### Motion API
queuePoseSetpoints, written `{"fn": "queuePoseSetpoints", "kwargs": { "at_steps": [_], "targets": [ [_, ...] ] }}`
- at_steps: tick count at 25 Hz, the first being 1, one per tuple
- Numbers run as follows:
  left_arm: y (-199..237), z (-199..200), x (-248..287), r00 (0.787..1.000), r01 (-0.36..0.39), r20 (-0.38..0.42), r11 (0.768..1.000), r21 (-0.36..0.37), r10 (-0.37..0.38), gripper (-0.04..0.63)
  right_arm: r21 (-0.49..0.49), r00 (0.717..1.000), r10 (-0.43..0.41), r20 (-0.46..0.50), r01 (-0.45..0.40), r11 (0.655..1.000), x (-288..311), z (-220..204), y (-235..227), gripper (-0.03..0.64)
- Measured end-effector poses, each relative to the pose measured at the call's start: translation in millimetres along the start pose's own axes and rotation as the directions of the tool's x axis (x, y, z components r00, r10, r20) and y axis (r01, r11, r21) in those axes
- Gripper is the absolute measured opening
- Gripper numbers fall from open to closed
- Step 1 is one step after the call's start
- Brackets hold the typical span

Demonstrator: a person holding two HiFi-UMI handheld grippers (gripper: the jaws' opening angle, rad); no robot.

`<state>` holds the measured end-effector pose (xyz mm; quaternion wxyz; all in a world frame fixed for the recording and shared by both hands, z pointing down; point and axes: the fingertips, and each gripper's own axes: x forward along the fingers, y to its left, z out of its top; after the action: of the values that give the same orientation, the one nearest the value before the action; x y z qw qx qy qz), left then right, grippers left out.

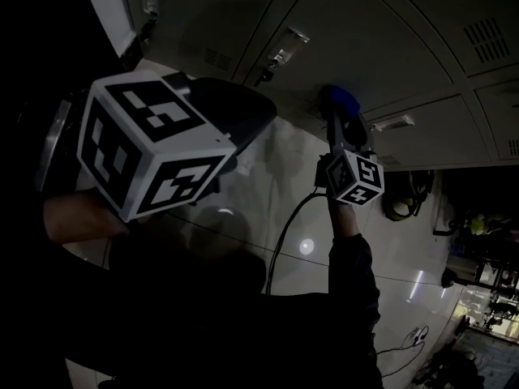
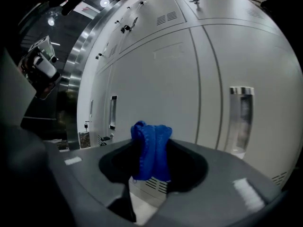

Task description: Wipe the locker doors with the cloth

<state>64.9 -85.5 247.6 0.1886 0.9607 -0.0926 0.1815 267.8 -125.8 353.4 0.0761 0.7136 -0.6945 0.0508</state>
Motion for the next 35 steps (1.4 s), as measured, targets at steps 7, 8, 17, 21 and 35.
{"fn": "queuePoseSetpoints", "kwargs": {
  "at_steps": [7, 8, 17, 21, 35],
  "targets": [
    [-2.5, -2.9, 9.2, 1.0, 0.001, -0.018, 1.0, 0.001, -0.001, 0.0, 0.047, 0.995, -0.098, -0.004, 0.098, 0.994, -29.5, -9.9, -52.5, 0.164],
    [-2.4, -3.4, 9.8, 1.0, 0.001, -0.02, 1.0, 0.001, -0.001, 0.0, 0.048, 0.994, -0.107, -0.005, 0.107, 0.993, -32.1, -10.6, -57.4, 0.164],
    [1.3, -3.7, 4.7, 1.0, -0.007, -0.018, 1.0, -0.008, 0.007, 0.0, 0.056, 0.999, -0.038, 0.012, 0.037, 0.998, -31.2, -12.2, -16.2, 0.163],
    [4.2, -3.3, -0.8, 1.0, -0.013, -0.008, 1.0, -0.017, 0.013, 0.0, 0.053, 0.998, 0.057, -0.002, -0.057, 0.997, -7.4, -16.5, 35.2, 0.163],
    [22.5, -8.3, -31.5, 0.999, -0.032, 0.02, 0.998, -0.059, 0.033, 0.0, 0.118, 0.983, 0.18, -0.031, -0.175, 0.978, 62.2, -20.1, 111.5, 0.163]
  ]
}}
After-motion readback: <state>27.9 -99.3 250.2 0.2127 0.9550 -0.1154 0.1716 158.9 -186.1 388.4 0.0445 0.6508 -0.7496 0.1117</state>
